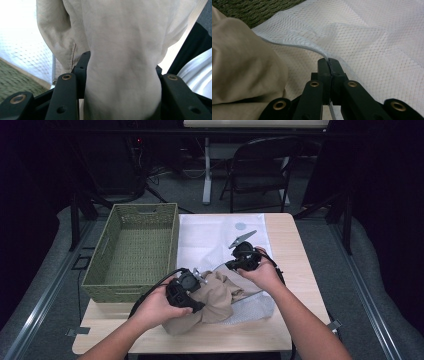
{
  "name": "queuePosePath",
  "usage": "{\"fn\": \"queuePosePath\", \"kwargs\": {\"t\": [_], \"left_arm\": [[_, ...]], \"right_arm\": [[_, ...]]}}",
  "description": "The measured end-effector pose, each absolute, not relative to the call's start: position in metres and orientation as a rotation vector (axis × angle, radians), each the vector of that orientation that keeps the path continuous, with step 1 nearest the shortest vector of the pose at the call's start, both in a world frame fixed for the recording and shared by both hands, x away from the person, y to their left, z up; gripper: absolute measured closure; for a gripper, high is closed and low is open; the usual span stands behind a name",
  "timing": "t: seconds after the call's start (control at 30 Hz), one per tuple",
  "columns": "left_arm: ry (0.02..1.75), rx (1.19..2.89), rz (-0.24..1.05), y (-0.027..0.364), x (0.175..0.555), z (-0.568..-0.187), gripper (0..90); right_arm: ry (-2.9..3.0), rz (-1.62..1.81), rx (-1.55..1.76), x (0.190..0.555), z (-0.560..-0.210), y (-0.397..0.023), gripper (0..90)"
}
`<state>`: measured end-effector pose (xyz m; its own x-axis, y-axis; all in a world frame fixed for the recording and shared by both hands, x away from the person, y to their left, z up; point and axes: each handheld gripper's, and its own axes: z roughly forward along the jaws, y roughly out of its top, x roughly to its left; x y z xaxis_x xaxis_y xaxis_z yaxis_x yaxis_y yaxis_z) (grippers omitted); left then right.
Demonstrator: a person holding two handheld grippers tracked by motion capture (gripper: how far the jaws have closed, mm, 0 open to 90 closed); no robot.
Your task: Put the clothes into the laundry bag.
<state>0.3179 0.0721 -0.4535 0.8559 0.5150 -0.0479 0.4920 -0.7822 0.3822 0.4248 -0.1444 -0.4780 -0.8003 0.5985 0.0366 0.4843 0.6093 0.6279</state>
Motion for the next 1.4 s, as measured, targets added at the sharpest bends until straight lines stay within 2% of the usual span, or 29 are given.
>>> {"fn": "queuePosePath", "kwargs": {"t": [1.4], "left_arm": [[0.826, 2.648, 0.013, 0.074, 0.323, -0.499, 53.4]], "right_arm": [[2.603, 0.972, 0.856, 0.408, -0.469, -0.143, 89.1]]}}
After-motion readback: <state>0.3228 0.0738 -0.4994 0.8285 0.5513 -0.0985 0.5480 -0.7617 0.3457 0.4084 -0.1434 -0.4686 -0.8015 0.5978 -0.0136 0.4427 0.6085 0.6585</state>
